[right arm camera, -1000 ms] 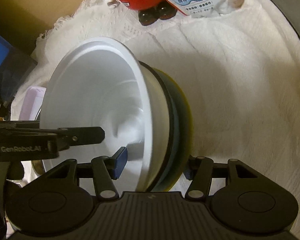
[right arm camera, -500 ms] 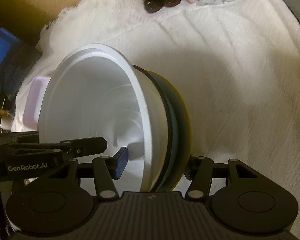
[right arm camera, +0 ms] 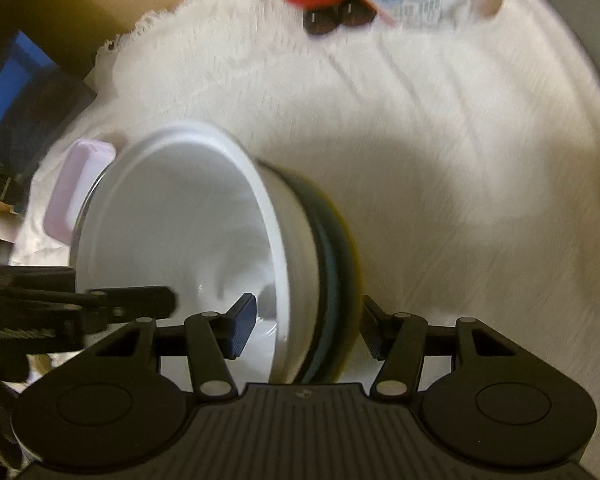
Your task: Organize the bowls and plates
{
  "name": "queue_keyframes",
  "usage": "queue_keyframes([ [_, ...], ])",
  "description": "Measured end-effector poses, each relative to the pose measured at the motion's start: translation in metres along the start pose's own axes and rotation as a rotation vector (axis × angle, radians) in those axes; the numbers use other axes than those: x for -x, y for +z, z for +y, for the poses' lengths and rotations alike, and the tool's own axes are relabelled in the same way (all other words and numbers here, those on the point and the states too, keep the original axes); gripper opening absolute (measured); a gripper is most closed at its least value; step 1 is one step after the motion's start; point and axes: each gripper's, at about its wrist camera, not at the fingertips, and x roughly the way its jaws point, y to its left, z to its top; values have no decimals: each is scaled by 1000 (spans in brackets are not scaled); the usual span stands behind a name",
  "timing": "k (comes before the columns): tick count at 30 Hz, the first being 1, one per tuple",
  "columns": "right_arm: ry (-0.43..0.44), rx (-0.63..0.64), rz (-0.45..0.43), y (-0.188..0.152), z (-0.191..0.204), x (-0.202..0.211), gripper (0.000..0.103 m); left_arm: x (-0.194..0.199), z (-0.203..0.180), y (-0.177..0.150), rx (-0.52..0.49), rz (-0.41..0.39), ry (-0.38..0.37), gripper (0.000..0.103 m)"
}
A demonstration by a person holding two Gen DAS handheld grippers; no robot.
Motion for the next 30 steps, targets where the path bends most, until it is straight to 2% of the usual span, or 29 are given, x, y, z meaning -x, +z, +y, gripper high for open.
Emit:
queue_keyframes([
  [4, -90, 63, -110, -2, 7, 18, 56, 14, -4, -2, -53, -70, 1, 46],
  [7, -172, 121, -193, -4, 17, 26, 56, 17, -1, -6, -75, -127, -5, 35],
  [9, -239, 180, -248, -10, 27, 29, 56, 12, 3, -7, -71, -111, -28, 22],
  [12, -303, 218, -306, -16, 38, 30, 56, 6, 2, -8, -110, -91, -28, 21],
  [15, -307, 159, -317, -21, 39, 31, 56, 7, 2, -8, -139, -106, -26, 19],
  [20, -304, 132, -227, -25, 40, 28, 56, 9, 7, -13, -111, -121, -36, 15],
  [23, -262, 126, -199, -28, 36, 30, 56, 13, 9, -13, -57, -127, -39, 15],
  [30, -131, 153, -190, -21, 24, 29, 56, 21, -2, -18, -47, -150, 24, 15],
])
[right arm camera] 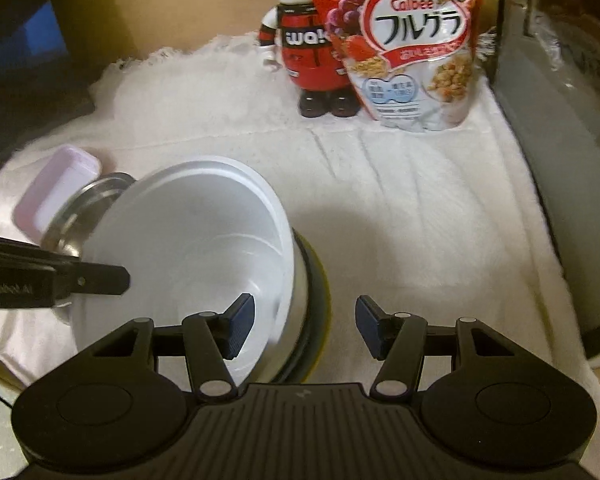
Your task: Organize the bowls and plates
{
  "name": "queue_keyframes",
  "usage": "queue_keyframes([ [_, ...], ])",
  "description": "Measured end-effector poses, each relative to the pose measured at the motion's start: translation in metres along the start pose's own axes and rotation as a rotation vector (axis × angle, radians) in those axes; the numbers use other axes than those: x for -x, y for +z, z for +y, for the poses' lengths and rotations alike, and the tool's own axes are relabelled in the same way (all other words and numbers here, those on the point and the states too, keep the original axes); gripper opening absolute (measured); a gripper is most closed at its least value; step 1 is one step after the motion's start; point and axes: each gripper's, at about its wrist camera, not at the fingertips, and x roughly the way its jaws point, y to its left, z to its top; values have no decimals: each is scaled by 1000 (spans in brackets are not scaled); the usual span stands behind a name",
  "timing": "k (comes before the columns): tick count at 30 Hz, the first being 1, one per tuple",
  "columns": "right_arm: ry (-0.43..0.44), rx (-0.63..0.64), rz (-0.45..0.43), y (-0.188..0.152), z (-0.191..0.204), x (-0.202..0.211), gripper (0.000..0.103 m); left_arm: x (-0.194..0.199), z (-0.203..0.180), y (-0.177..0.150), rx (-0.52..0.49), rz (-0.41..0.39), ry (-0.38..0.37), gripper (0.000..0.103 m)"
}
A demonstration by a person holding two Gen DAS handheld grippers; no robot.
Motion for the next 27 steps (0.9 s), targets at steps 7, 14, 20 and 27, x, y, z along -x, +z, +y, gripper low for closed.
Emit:
queue_keyframes([
  [7, 125, 3, 38, 6, -9, -18, 58, 9, -3, -5, 40, -22, 46, 21],
  [14, 139, -21, 71, 3, -20, -31, 57, 7, -3, -2, 66, 2, 71, 29],
  [20, 110, -36, 63, 3, -20, -29, 57, 6, 1, -2, 59, 11, 46, 30],
  [27, 110, -71, 63, 0, -22, -23, 57, 2, 6, 2, 59, 53, 23, 32],
])
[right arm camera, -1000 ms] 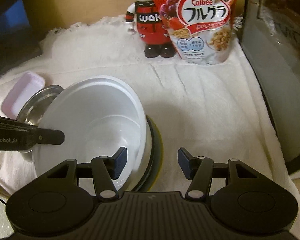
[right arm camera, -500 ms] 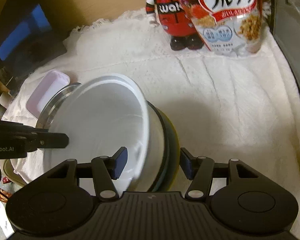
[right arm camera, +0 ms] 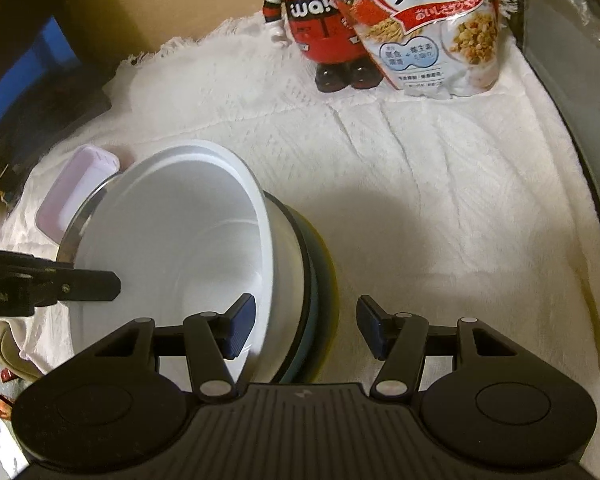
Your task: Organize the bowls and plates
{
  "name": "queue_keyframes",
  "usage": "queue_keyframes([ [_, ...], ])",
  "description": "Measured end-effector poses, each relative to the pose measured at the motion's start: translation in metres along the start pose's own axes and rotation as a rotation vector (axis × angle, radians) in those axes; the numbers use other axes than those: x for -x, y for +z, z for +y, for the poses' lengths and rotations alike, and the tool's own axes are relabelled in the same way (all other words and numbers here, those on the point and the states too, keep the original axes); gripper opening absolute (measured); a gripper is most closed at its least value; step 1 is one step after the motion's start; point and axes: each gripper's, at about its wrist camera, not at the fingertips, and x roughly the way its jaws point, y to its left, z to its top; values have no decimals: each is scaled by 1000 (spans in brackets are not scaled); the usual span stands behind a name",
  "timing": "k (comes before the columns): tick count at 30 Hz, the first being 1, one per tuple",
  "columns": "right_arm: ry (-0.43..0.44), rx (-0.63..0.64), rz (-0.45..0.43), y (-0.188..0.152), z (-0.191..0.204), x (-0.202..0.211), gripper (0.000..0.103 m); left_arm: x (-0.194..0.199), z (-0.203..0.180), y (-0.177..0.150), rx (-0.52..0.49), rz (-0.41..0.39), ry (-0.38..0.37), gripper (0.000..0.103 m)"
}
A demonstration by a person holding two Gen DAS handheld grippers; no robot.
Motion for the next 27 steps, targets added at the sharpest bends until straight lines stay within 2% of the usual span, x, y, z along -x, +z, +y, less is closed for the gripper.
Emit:
queue_keyframes([
  [3, 15, -42, 23, -2, -4, -1, 57, -3, -2, 1, -14, 9, 0, 32],
  [7, 8, -16, 37, -7, -1, -3, 55, -9, 1, -1, 2, 26, -22, 33],
  [14, -2, -18, 34, 0, -8, -12, 51, -24, 3, 10, 32, 47, -6, 44],
  [16, -7, -6, 32, 2, -8, -13, 51, -28, 2, 13, 20, 57, 1, 45],
  [19, 5, -6, 30, 3, -11, -16, 51, -33, 0, 12, 18, 90, -31, 40],
  [23, 37, -22, 25, 3, -17, -19, 51, -40, -3, 11, 12, 108, -42, 44],
  [27, 70, -67, 32, 3, -22, -24, 51, -46, -2, 16, 45, 127, -68, 57],
])
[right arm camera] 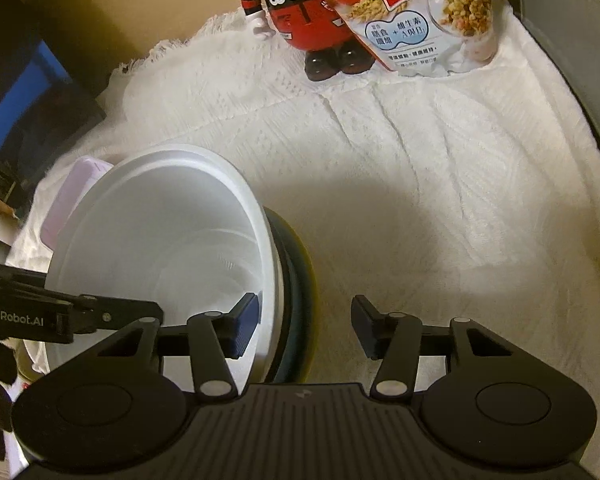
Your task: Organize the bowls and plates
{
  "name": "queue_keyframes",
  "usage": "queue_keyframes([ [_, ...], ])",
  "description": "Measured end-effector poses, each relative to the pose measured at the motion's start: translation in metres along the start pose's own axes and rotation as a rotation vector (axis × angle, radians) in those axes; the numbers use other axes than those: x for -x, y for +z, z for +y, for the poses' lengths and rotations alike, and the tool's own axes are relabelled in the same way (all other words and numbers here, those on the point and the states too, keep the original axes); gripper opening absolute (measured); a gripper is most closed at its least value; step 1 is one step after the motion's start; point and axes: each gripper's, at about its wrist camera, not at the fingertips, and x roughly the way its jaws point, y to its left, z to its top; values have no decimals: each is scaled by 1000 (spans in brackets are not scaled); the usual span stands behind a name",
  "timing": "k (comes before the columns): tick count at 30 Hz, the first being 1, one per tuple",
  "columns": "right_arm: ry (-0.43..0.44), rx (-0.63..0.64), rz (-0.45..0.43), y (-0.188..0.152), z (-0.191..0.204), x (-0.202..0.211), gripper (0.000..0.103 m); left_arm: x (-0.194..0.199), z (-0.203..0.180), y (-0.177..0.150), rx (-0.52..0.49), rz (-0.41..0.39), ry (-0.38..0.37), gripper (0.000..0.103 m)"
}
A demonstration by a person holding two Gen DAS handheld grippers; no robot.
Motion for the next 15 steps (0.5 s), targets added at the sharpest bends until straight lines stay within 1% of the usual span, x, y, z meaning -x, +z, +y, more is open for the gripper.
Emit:
queue_keyframes([
  [1, 5, -17, 8, 0, -1, -1, 51, -1, -2, 1, 0, 5, -1, 60],
  [3, 21, -32, 21, 1, -1, -3, 52, -4, -6, 2, -8, 11, -3, 68],
  [4, 40, -44, 38, 1, -2, -6, 52, -4, -8, 2, -8, 10, -4, 69],
  [7, 103, -92, 86, 3, -5, -14, 52, -6, -9, 4, -3, 8, 2, 70],
  [9, 130, -108, 107, 4, -5, -18, 52, -8, -10, 7, -10, 0, 6, 70],
  [13, 126, -90, 122, 6, -4, -20, 53, -15, -10, 10, -32, 12, 5, 70],
  [15, 131, -110, 141, 8, -7, -21, 54, -15, -11, 10, -56, 20, 6, 70],
])
